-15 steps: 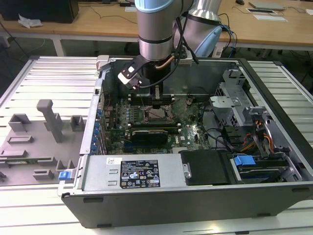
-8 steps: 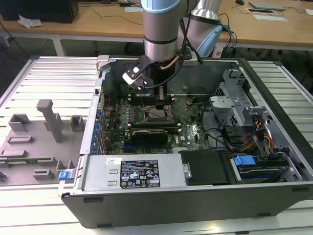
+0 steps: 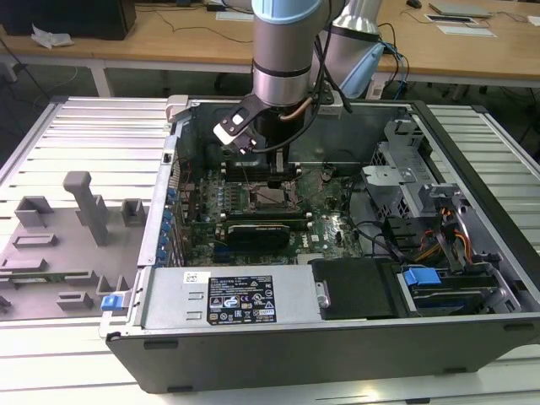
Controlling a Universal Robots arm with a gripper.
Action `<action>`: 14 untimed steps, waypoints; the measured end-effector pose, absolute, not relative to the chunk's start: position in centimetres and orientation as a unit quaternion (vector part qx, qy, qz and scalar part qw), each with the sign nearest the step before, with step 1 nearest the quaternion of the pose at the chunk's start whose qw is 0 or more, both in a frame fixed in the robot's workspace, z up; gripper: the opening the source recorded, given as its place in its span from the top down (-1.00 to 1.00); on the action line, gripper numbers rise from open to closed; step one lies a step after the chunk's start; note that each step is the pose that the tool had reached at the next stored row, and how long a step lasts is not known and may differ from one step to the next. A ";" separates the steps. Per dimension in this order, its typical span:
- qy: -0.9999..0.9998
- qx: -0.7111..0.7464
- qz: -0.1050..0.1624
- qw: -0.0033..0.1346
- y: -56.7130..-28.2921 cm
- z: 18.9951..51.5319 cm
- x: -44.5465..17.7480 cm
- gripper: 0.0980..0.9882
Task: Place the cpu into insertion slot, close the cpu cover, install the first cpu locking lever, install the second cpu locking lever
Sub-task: 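Place the cpu into insertion slot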
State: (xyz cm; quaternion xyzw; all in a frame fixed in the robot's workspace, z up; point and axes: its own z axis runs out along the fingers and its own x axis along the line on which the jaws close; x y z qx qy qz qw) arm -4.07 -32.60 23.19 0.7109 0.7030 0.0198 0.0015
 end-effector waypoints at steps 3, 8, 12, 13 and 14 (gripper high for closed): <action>0.703 0.711 0.020 0.001 -32.6 23.5 -4.1 0.98; 0.703 0.711 0.020 0.001 -32.6 25.1 -4.1 0.98; 0.703 0.711 0.020 0.002 -32.6 26.5 -4.1 0.98; 0.703 0.711 0.020 0.002 -32.6 26.6 -4.1 0.98; 0.703 0.711 0.020 0.002 -32.6 26.6 -4.1 0.98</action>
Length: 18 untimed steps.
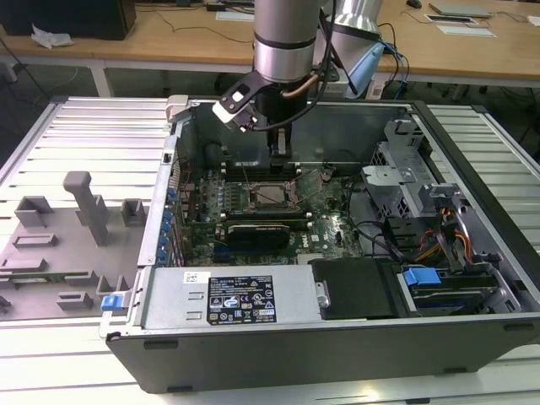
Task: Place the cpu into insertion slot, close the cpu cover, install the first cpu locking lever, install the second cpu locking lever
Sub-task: 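Place the cpu into insertion slot, then close the cpu cover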
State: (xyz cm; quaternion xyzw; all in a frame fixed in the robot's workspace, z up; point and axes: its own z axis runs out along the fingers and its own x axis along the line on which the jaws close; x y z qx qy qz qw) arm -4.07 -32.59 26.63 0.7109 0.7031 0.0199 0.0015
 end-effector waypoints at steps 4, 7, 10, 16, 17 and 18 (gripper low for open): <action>0.703 0.711 0.020 0.002 -32.6 26.7 -4.1 0.98; 0.703 0.711 0.020 0.002 -32.6 26.7 -4.1 0.98; 0.703 0.711 0.020 0.002 -32.6 26.8 -4.1 0.98; 0.703 0.711 0.020 0.002 -32.6 26.8 -3.8 0.98; 0.703 0.711 0.020 0.002 -32.6 26.8 -3.6 0.98; 0.703 0.711 0.020 0.002 -32.6 26.8 -3.1 0.98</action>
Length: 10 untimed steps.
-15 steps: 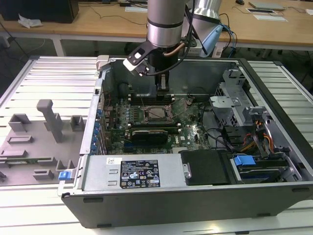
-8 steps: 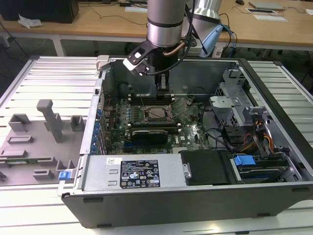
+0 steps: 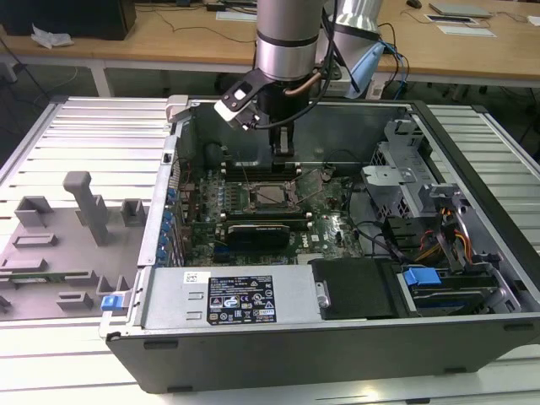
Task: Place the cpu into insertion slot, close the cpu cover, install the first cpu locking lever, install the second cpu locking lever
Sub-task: 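Close the cpu cover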
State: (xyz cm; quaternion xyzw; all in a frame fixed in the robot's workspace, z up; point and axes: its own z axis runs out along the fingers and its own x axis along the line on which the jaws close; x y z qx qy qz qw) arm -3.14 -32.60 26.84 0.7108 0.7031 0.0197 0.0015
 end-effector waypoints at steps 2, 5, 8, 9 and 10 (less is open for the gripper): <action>0.703 0.711 0.020 0.001 -32.6 26.8 -1.4 0.98; 0.703 0.711 0.019 0.001 -32.6 26.8 -0.2 0.98; 0.703 0.711 0.018 0.000 -32.6 26.8 0.9 0.98; 0.703 0.711 0.018 0.000 -32.6 26.8 1.3 0.98; 0.703 0.711 0.018 -0.001 -32.6 26.8 2.1 0.98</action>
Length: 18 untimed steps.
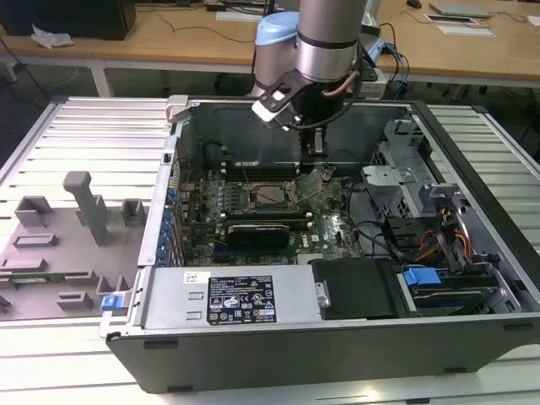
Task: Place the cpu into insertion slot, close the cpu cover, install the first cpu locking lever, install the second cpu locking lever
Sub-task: 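Close the cpu cover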
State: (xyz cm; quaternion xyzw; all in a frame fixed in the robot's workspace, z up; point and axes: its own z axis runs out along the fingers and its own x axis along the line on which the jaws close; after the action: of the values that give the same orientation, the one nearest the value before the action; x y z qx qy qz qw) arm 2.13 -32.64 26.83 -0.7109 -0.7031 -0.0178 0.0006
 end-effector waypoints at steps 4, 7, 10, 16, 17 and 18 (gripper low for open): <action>-0.703 -0.711 -0.016 0.002 -32.6 26.8 4.8 0.98; -0.703 -0.711 -0.016 0.002 -32.6 26.8 5.2 0.98; -0.703 -0.711 -0.016 0.002 -32.6 26.8 5.5 0.98; -0.705 -0.709 -0.016 0.002 -32.6 25.7 6.2 0.98; -0.705 -0.709 -0.016 0.002 -32.6 25.5 6.2 0.98; -0.705 -0.709 -0.016 0.002 -32.6 25.4 6.2 0.98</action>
State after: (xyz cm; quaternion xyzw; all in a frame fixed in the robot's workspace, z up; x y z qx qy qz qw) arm 6.17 -32.64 25.37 -0.7091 -0.7049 -0.0164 0.0019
